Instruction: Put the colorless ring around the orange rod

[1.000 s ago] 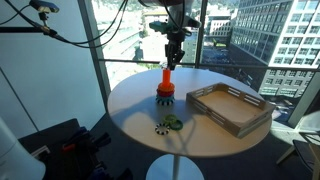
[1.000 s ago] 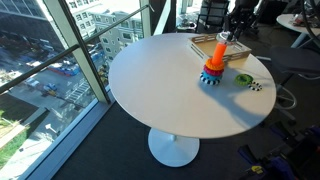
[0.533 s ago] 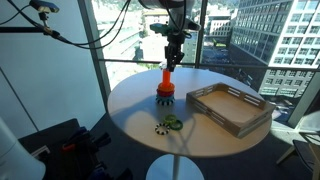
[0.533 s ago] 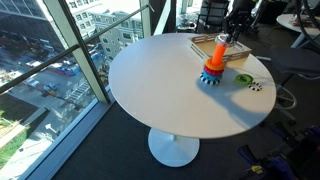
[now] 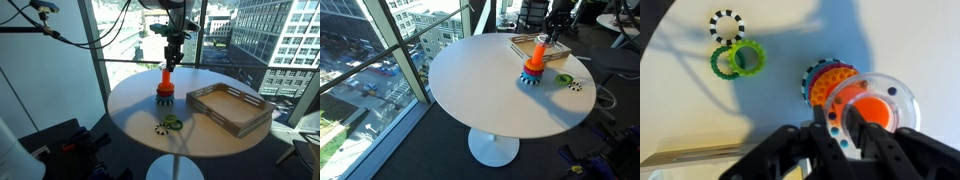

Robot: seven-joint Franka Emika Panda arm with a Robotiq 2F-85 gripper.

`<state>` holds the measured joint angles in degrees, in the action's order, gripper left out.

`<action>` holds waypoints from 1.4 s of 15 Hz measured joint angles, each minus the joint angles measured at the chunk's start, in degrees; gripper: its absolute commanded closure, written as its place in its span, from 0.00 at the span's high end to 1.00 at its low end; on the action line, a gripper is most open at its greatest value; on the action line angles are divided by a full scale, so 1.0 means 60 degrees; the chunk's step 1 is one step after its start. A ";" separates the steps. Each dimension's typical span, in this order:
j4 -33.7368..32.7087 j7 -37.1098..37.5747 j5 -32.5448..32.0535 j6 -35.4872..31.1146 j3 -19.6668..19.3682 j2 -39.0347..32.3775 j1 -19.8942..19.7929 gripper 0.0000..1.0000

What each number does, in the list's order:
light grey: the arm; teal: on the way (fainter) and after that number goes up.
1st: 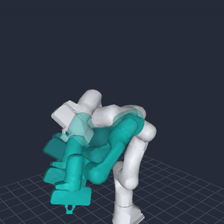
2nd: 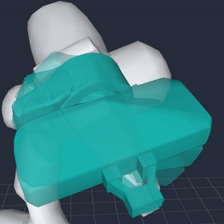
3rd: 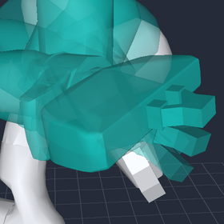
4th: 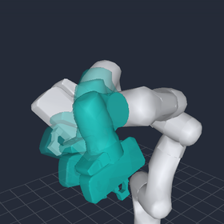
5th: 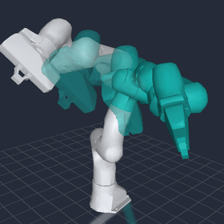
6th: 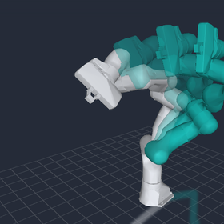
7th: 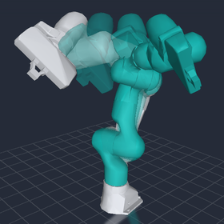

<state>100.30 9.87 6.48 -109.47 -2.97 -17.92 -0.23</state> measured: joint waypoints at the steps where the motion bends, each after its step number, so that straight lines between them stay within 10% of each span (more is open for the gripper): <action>1: 0.0000 0.0001 0.0014 0.0013 0.0005 0.0000 0.0000 0.66; 5: 0.0000 0.0001 0.0029 0.0118 0.0034 -0.0018 0.0000 0.98; 21: -0.0253 0.0039 0.0064 0.0061 0.0084 -0.0003 0.0119 1.00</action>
<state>98.78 10.10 6.87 -109.10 -2.46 -17.93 0.48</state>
